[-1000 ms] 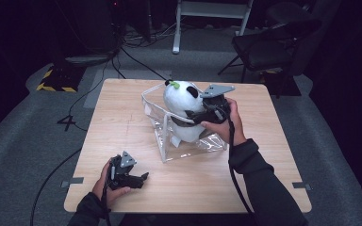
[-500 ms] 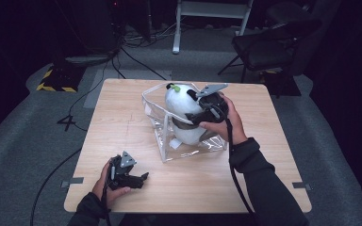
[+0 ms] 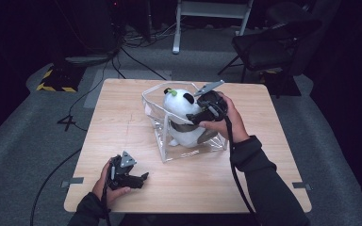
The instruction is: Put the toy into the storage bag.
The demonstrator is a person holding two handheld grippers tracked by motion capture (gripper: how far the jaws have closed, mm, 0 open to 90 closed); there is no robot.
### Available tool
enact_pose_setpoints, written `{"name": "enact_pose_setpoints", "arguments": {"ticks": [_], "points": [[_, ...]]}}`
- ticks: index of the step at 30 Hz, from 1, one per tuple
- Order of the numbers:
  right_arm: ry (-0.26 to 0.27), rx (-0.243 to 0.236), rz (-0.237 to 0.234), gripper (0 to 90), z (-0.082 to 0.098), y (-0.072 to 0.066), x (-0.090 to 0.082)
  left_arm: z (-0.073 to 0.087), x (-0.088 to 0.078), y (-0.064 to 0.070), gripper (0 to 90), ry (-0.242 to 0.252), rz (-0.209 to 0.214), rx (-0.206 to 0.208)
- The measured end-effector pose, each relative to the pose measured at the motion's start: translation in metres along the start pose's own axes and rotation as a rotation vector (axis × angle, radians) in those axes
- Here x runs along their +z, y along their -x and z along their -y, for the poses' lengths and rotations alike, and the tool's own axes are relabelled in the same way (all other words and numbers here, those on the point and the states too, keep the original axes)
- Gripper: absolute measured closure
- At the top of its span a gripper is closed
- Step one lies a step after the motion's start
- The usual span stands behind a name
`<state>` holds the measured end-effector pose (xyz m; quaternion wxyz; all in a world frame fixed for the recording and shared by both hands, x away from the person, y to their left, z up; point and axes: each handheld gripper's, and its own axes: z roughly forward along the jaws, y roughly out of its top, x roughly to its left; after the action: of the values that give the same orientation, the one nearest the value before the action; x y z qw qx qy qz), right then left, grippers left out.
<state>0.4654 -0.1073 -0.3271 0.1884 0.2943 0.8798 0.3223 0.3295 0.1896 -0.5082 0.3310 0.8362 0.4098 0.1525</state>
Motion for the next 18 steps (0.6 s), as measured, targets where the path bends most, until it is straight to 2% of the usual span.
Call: {"name": "enact_pose_setpoints", "arguments": {"ticks": [12,18], "points": [[0.019,-0.014,-0.002,27.7,0.0013,-0.0018,0.0013,0.0,-0.0001,0.0001,10.5,-0.001,0.0,-0.001],[0.047,-0.001,-0.004,26.6,0.0029,-0.0004,-0.001,0.0,0.0,0.0,10.5,0.0,0.0,0.0]]}}
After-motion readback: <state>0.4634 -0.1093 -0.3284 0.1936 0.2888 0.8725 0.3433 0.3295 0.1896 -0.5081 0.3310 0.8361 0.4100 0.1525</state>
